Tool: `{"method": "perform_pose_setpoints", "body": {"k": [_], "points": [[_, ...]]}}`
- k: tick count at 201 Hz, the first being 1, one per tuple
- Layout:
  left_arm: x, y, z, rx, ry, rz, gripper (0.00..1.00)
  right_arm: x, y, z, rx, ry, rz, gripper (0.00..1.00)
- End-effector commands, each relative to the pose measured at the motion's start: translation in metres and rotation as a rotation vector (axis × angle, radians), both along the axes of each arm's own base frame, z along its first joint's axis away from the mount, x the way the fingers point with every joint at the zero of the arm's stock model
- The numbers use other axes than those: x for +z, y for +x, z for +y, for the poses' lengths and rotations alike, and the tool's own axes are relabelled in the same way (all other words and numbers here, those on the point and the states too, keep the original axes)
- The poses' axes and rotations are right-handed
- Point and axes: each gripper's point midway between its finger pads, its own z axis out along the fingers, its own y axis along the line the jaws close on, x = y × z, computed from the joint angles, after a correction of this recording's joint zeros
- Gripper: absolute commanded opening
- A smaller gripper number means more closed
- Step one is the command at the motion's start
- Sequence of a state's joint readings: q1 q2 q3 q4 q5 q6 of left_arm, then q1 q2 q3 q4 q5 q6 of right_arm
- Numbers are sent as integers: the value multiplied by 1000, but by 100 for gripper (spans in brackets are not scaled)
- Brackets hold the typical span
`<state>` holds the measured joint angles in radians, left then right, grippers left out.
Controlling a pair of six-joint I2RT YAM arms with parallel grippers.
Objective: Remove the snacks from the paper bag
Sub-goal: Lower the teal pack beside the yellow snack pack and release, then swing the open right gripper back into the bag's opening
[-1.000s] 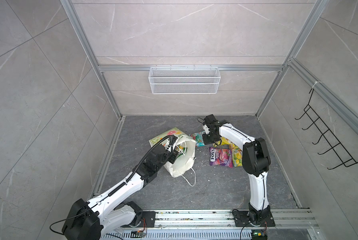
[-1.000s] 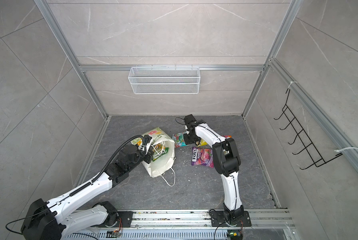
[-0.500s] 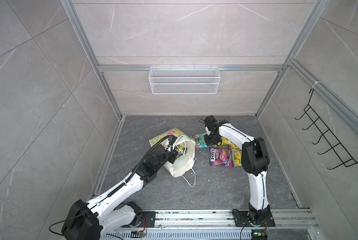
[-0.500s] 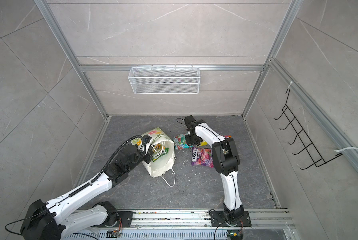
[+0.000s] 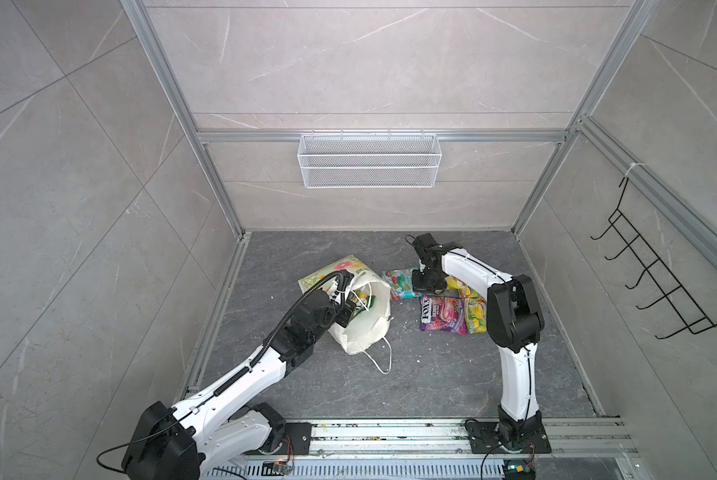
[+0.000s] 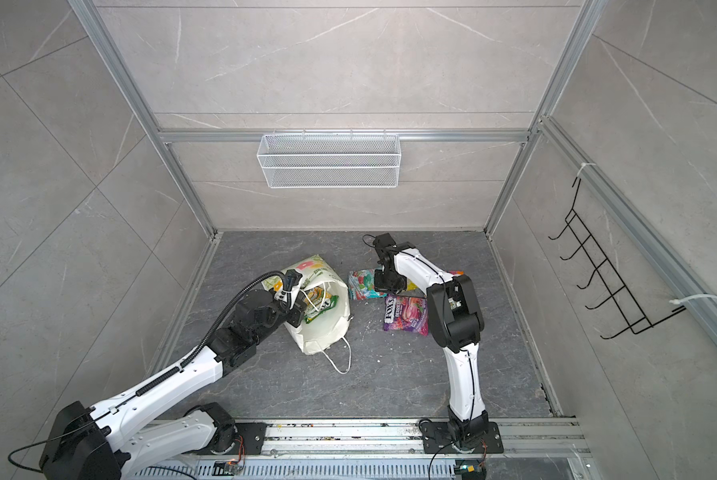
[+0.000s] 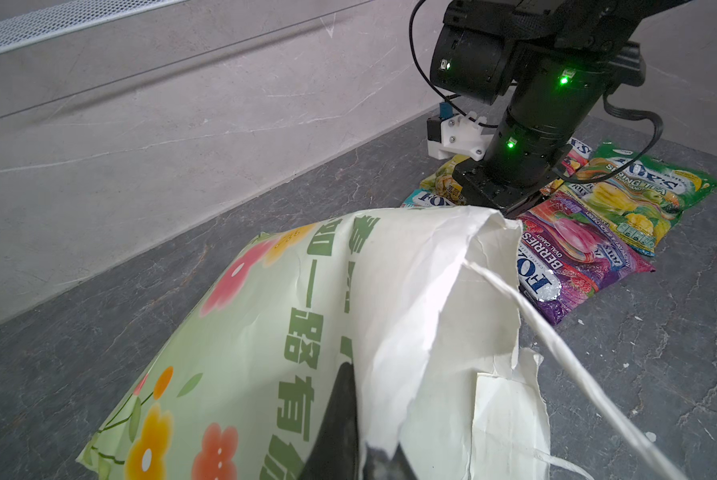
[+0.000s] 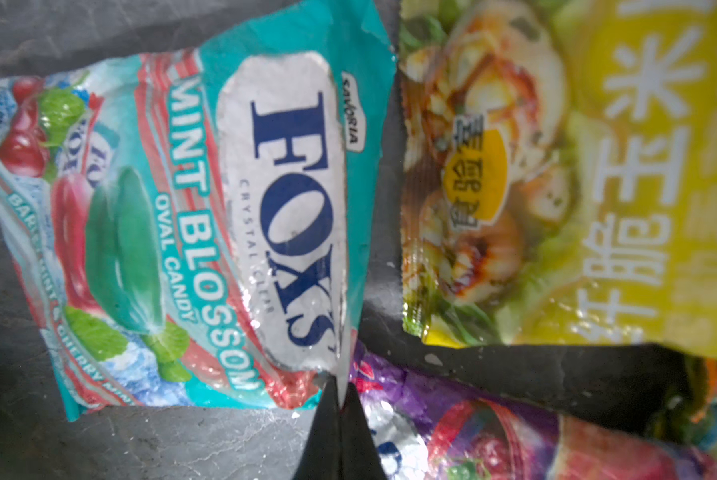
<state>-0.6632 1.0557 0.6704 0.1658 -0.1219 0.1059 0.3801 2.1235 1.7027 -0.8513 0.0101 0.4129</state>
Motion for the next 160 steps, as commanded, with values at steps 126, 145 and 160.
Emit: {"method": "perform_pose_setpoints", "body": {"k": [126,145,160], "points": [[21,-2,1,-2,-41,-65,0,101,-4,-11,-57,30,-225,26],[23,-1,1,-4,-44,-66,0,131,-19,3,25,93,-320,25],[23,-1,0,-6,-43,-64,0,158,-43,21,98,203,-423,23]]}}
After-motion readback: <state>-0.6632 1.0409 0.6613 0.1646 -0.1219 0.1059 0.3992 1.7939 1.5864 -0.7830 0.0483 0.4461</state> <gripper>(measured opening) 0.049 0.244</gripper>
